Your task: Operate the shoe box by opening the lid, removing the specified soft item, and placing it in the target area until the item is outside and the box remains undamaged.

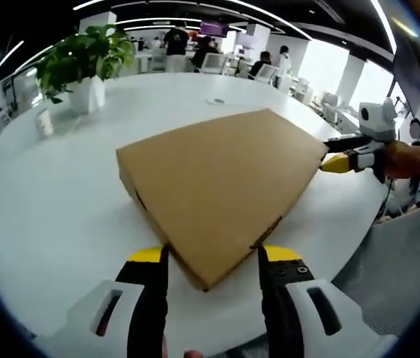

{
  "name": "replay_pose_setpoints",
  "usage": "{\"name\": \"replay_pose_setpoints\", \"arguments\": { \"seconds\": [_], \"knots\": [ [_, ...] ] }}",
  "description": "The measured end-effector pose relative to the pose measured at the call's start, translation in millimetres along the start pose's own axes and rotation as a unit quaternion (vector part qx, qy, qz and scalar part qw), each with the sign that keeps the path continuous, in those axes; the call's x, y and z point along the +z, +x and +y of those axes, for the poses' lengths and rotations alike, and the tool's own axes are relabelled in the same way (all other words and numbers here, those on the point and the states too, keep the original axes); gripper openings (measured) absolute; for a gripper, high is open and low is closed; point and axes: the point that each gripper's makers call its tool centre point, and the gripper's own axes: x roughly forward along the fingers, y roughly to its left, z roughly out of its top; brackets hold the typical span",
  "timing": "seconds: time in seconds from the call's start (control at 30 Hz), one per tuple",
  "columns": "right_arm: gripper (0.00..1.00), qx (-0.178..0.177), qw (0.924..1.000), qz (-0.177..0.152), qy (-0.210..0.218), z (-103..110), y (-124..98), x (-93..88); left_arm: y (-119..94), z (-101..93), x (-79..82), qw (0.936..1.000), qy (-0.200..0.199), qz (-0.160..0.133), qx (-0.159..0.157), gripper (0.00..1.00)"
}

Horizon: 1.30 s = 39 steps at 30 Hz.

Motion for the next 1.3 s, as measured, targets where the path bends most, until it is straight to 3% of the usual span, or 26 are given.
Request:
{"name": "replay_pose_setpoints", "arguments": {
  "seconds": [0.93,1.3],
  "knots": [
    [0.45,-0.004,0.9999,-0.012,0.006,2.8,-10.0,14.1,-21.9,6.1,24.1,0.9990,0.016,-0.039,0.014,0.43],
    [0.44,-0.008,0.9998,-0.019,0.004,3.1,-14.3,21.7,-28.8,5.7,33.2,0.9976,0.044,-0.050,0.017,0.41]
  ]
}}
